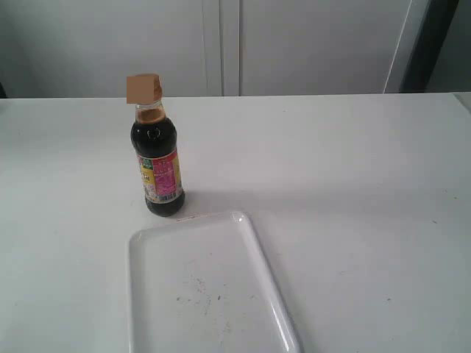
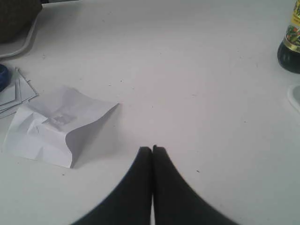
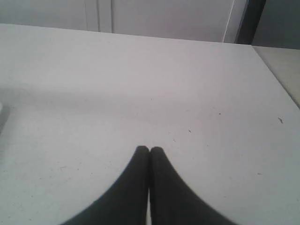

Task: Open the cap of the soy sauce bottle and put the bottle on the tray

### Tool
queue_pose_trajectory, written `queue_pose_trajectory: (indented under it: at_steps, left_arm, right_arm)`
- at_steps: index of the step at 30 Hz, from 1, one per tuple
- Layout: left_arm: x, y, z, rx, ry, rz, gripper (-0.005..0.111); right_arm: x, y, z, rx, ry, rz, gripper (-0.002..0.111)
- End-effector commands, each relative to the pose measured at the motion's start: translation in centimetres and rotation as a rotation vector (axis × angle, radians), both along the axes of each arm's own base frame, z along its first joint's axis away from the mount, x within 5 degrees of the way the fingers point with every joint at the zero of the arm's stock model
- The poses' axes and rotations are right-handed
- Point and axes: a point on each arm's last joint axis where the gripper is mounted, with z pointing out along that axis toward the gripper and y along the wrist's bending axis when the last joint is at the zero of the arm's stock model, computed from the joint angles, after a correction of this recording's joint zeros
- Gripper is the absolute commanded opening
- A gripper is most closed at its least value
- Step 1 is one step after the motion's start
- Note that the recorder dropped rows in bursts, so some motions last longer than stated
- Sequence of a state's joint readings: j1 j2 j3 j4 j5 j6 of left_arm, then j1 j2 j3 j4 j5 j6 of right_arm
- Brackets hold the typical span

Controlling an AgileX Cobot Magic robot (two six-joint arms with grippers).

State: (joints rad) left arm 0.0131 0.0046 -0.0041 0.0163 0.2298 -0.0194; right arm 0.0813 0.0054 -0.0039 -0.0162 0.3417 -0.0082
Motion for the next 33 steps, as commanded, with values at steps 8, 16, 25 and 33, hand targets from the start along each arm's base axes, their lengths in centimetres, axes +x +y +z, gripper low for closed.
queue_pose_trajectory:
  at_steps: [8,16,25,33]
  left_arm:
    - [0.3,0.0,0.9,-0.042,-0.116,0.010,0.000]
    - [0.5,-0.1,1.8,-0.114,-0.216,0.023,0.000]
    - [0.5,0.3,7.2,-0.189,-0.503,0.050,0.000]
    - [3.3,0.1,10.2,-0.141,-0.493,0.025,0.000]
  right_arm:
    - [0.0,0.0,-0.1,0.000,-0.004,0.005,0.000]
    - [0.0,0.0,-0.1,0.000,-0.004,0.005,0.000]
    - [0.0,0.0,-0.1,0.000,-0.004,0.005,0.000]
    - [0.0,0.0,-0.1,0.000,-0.004,0.005,0.000]
